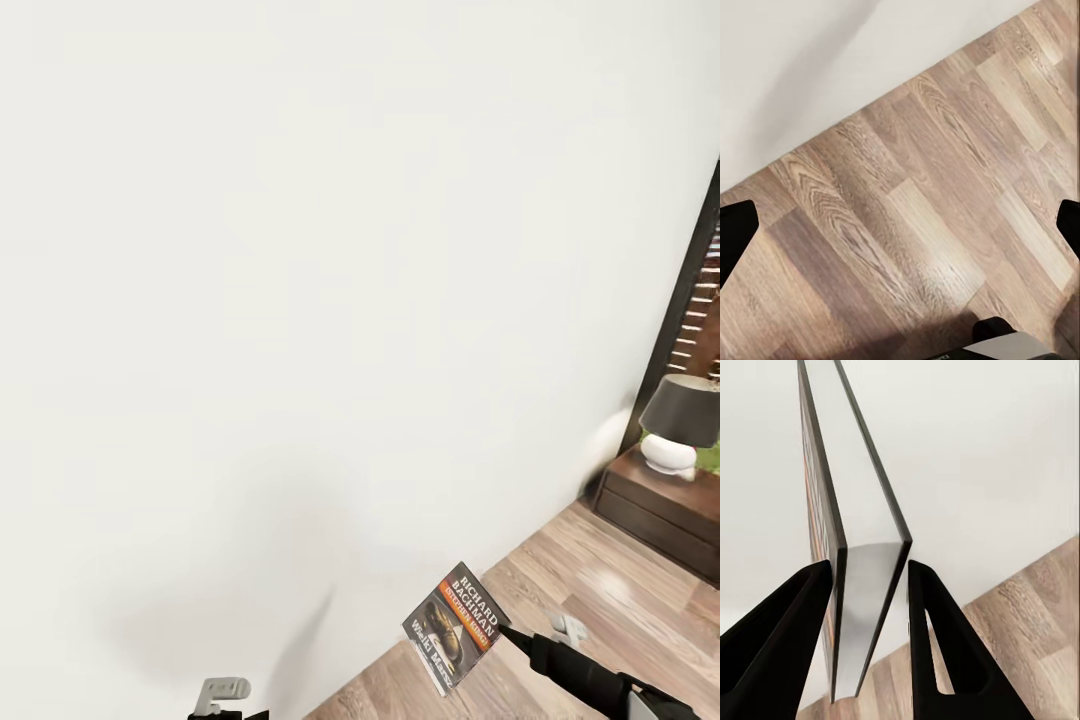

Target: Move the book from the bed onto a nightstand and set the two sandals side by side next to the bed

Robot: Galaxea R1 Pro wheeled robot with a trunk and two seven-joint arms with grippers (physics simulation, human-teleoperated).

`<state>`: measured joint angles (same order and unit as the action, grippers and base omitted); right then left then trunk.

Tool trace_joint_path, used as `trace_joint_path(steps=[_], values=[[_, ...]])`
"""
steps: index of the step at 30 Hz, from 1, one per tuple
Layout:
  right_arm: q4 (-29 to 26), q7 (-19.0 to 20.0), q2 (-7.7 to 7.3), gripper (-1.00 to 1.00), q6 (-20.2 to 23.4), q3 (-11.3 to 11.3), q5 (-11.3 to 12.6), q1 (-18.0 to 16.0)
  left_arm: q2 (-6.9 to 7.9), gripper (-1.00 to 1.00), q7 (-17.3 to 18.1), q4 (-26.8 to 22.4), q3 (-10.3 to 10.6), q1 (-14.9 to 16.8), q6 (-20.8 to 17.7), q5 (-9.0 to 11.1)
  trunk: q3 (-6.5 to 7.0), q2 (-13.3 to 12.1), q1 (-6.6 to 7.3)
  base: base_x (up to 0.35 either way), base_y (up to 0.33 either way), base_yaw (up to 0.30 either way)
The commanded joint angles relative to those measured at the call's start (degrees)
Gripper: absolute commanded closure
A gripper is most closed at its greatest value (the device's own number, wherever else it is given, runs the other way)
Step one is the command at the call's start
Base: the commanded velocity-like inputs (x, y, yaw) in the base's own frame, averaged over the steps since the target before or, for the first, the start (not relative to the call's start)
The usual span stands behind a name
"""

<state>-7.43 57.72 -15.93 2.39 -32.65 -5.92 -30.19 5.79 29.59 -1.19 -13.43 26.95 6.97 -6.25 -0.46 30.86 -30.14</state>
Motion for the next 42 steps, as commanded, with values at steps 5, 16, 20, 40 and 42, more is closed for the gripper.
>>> trace_joint_path(steps=[5, 16, 20, 40, 42], values=[[-0.04, 0.20, 0.02, 1.00, 0.25, -0.63, -0.57, -0.05, 0.03, -1.00, 0.12, 0.05, -0.45, -0.02, 0.32, -0.61, -0.05, 0.06, -0.02, 0.000, 0.000, -0.283], [-0.04, 0.18, 0.02, 1.00, 0.25, -0.63, -0.56, -0.04, 0.04, -1.00, 0.12, 0.05, -0.45, 0.02, 0.32, -0.64, -0.05, 0.06, -0.02, 0.000, 0.000, -0.284], [-0.04, 0.14, 0.02, 1.00, 0.25, -0.63, -0.54, -0.04, 0.02, -1.00, 0.12, 0.05, -0.45, -0.03, 0.32, -0.67, -0.05, 0.06, -0.02, 0.000, 0.000, -0.284], [-0.04, 0.01, 0.02, 1.00, 0.24, -0.63, -0.58, -0.04, 0.01, -1.00, 0.12, 0.05, -0.43, -0.02, 0.32, -0.63, -0.05, 0.06, -0.02, 0.028, 0.000, -0.280], [-0.04, -0.05, 0.02, 1.00, 0.23, -0.64, -0.57, -0.04, 0.01, -1.00, 0.12, 0.05, -0.44, -0.03, 0.32, -0.65, -0.05, 0.06, -0.02, 0.275, 0.000, -0.113]])
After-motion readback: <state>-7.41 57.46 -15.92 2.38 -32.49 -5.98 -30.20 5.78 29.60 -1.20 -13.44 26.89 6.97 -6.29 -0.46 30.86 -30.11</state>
